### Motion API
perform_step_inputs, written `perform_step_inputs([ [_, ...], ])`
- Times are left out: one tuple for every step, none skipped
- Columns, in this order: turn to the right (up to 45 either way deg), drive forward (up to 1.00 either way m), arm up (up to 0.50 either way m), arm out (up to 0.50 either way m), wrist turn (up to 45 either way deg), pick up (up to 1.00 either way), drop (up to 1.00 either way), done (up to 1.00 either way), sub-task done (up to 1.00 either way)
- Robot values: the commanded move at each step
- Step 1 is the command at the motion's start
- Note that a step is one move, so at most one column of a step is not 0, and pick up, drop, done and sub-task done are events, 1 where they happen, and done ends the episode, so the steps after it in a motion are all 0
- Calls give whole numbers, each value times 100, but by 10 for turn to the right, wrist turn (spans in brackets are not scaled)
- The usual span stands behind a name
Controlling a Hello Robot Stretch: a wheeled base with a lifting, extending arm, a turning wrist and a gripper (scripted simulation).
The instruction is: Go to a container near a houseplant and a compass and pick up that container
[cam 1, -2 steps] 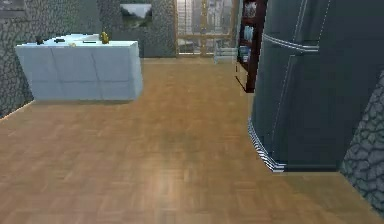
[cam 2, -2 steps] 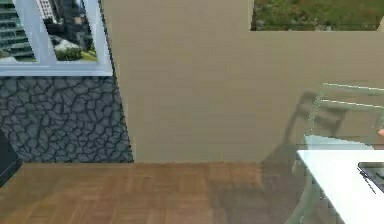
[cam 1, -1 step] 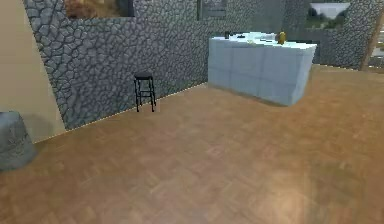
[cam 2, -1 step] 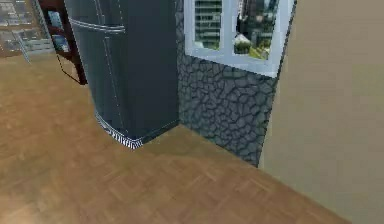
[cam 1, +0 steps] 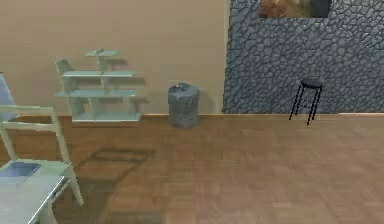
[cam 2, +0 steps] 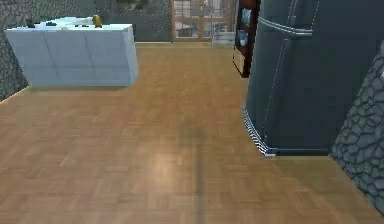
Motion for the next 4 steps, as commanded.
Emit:
perform_step_inputs([
  [-450,0,0,0,0,0,0,0,0],
  [-450,0,0,0,0,0,0,0,0],
  [-450,0,0,0,0,0,0,0,0],
  [-450,0,0,0,0,0,0,0,0],
])
